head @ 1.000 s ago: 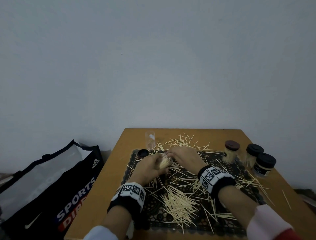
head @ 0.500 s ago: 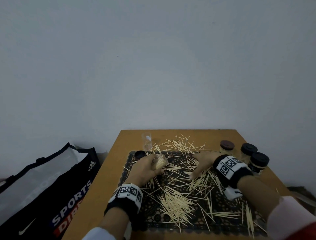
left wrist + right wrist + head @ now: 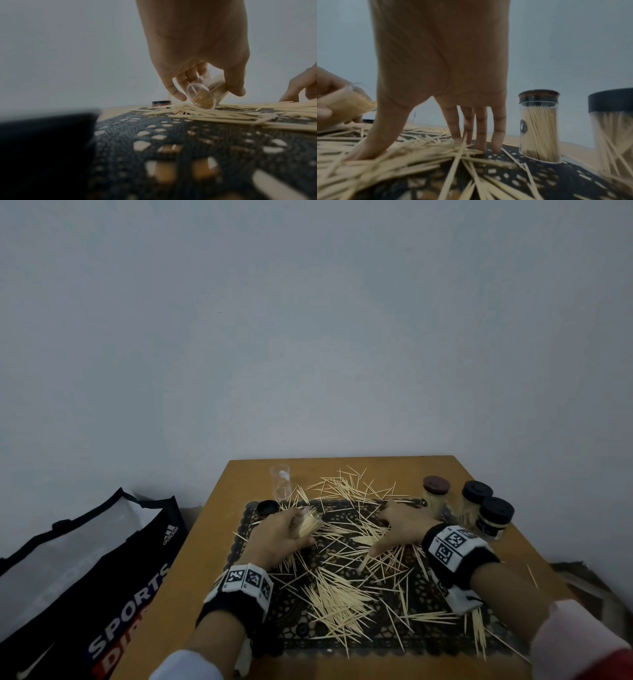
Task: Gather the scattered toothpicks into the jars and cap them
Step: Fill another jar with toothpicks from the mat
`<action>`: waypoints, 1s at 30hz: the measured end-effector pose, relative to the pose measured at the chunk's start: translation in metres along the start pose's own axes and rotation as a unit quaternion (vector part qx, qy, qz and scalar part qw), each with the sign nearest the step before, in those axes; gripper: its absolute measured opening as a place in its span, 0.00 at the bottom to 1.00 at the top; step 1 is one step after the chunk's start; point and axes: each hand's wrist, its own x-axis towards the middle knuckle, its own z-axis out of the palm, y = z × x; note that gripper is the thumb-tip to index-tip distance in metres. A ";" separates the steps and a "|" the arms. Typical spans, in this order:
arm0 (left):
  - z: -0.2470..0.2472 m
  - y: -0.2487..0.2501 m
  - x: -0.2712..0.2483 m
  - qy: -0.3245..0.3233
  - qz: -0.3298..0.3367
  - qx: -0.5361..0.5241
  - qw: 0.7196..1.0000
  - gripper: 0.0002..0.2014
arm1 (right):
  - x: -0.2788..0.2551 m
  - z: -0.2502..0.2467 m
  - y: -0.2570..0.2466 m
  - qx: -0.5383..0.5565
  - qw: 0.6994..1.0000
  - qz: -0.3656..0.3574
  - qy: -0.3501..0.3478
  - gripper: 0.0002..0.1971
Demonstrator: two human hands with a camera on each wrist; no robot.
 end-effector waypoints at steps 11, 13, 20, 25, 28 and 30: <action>-0.003 0.003 -0.002 -0.008 0.000 -0.007 1.000 0.29 | 0.006 0.001 -0.006 -0.051 0.989 -0.077 0.113 0.11; -0.003 0.004 -0.002 -0.008 0.000 -0.005 1.000 0.28 | 0.008 0.002 -0.005 -0.061 0.988 -0.080 0.118 0.09; -0.004 0.005 -0.002 -0.014 0.005 -0.007 1.000 0.29 | 0.010 0.007 -0.009 -0.094 0.975 -0.112 0.168 0.10; -0.003 0.004 -0.002 -0.015 0.004 -0.006 1.000 0.30 | 0.013 -0.003 -0.016 0.003 0.976 -0.119 0.185 0.10; -0.003 0.004 -0.002 -0.015 0.011 -0.004 1.000 0.30 | 0.013 -0.010 -0.021 0.057 0.970 -0.143 0.186 0.10; -0.003 0.006 -0.002 -0.019 0.017 -0.007 1.000 0.27 | 0.013 -0.014 -0.025 0.058 0.965 -0.167 0.194 0.10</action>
